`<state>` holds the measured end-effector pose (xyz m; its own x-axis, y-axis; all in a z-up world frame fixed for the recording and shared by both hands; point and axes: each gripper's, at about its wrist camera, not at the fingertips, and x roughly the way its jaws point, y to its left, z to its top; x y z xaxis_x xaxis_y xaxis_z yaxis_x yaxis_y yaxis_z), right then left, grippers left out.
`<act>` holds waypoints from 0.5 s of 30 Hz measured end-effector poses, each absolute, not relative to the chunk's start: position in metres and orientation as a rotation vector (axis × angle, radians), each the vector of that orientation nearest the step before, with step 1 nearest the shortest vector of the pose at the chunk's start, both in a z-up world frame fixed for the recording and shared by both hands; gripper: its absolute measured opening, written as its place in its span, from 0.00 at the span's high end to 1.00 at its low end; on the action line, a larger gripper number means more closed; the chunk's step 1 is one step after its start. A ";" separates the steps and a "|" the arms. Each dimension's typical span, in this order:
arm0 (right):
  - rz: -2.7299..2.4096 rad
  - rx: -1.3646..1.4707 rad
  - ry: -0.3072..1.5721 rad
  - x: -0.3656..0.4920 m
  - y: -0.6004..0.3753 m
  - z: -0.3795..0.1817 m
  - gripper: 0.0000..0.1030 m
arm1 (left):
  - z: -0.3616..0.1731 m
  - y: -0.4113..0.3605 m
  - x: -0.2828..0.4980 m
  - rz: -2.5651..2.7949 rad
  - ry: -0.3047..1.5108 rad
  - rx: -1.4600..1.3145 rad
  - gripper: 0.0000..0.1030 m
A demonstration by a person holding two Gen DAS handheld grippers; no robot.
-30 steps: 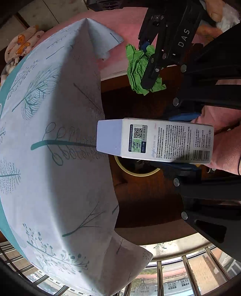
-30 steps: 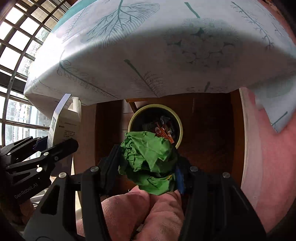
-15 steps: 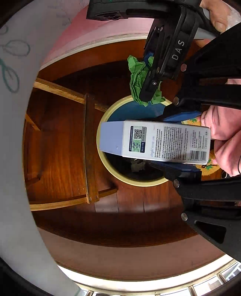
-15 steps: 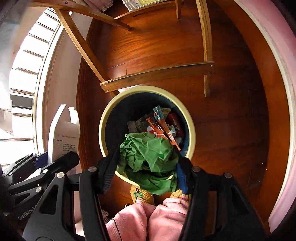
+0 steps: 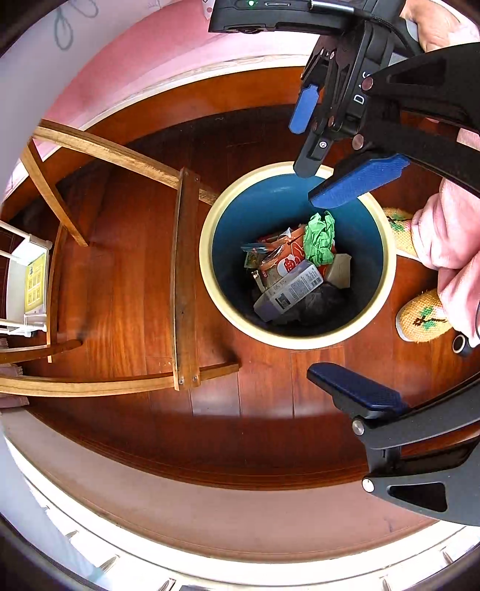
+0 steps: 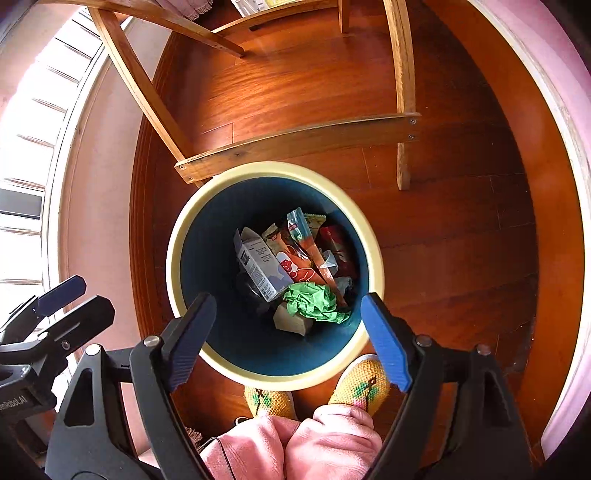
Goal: Collect trash
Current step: 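Raise both tools back up over the table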
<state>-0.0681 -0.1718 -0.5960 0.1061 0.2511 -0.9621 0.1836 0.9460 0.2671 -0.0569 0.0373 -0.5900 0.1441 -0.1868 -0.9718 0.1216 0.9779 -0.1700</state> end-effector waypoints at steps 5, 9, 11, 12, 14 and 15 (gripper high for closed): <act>0.028 0.337 1.458 -0.075 -0.171 -0.559 0.23 | -0.557 0.042 -0.062 -0.168 1.412 -0.044 0.16; 0.025 0.317 1.443 -0.081 -0.170 -0.524 0.23 | -0.519 0.046 -0.065 -0.138 1.395 -0.021 0.16; 0.022 0.308 1.436 -0.084 -0.170 -0.503 0.23 | -0.496 0.047 -0.066 -0.125 1.379 0.002 0.16; 0.020 0.304 1.434 -0.085 -0.169 -0.491 0.23 | -0.484 0.047 -0.066 -0.120 1.366 0.014 0.16; 0.019 0.297 1.424 -0.086 -0.168 -0.466 0.23 | -0.453 0.049 -0.068 -0.114 1.334 0.034 0.16; 0.019 0.293 1.418 -0.087 -0.168 -0.453 0.23 | -0.439 0.050 -0.069 -0.113 1.319 0.040 0.16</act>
